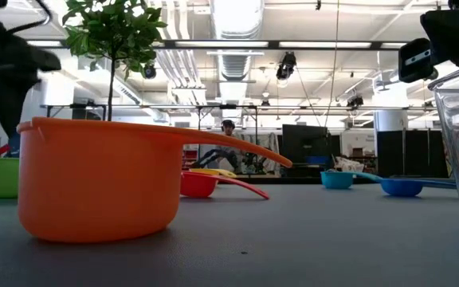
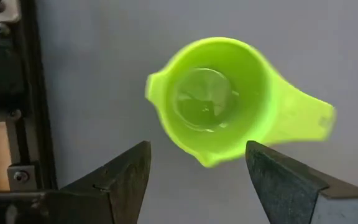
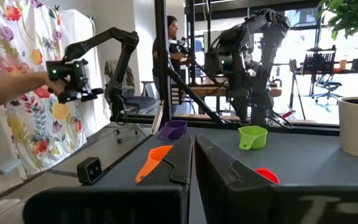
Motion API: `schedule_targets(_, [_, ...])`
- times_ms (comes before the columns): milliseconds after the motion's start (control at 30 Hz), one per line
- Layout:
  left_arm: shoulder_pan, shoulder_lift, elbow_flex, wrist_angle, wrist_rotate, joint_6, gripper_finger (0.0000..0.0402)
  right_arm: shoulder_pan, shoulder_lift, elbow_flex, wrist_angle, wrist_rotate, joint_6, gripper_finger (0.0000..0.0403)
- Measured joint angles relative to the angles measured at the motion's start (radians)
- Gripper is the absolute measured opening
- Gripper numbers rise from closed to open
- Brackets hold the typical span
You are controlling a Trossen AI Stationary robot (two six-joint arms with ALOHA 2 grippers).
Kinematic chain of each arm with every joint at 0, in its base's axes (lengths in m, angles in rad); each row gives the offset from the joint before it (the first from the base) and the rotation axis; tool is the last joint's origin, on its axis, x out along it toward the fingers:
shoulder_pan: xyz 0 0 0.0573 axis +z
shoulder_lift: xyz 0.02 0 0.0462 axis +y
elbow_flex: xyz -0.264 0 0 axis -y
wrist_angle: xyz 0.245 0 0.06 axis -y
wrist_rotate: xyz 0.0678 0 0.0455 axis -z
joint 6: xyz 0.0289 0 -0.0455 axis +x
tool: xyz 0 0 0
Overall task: Nest measuring cups in basket
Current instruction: Stack the green nest measuring cup into the orange nest measuring cup
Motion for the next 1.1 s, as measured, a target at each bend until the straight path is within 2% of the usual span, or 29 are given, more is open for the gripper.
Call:
schedule_targets(433, [0.001, -0.024, -0.172, 0.192, 0.003, -0.051, 0.0244, 0.000, 0.000, 0.000, 0.000, 0.000, 0.000, 0.0009])
schedule_targets(567, [0.003, -0.024, -0.185, 0.206, -0.003, -0.049, 0.0227, 0.000, 0.000, 0.000, 0.000, 0.000, 0.000, 0.0009])
schedule_targets(700, [0.003, -0.023, -0.193, 0.225, -0.011, -0.034, 0.0184, 0.000, 0.000, 0.000, 0.000, 0.000, 0.000, 0.0009])
schedule_targets(1033, [0.003, -0.021, -0.207, 0.334, -0.011, 0.023, 0.0023, 0.000, 0.000, 0.000, 0.000, 0.000, 0.000, 0.0009])
schedule_targets(1100, [0.003, -0.021, -0.207, 0.377, -0.012, 0.037, 0.0007, 0.000, 0.000, 0.000, 0.000, 0.000, 0.000, 0.0009])
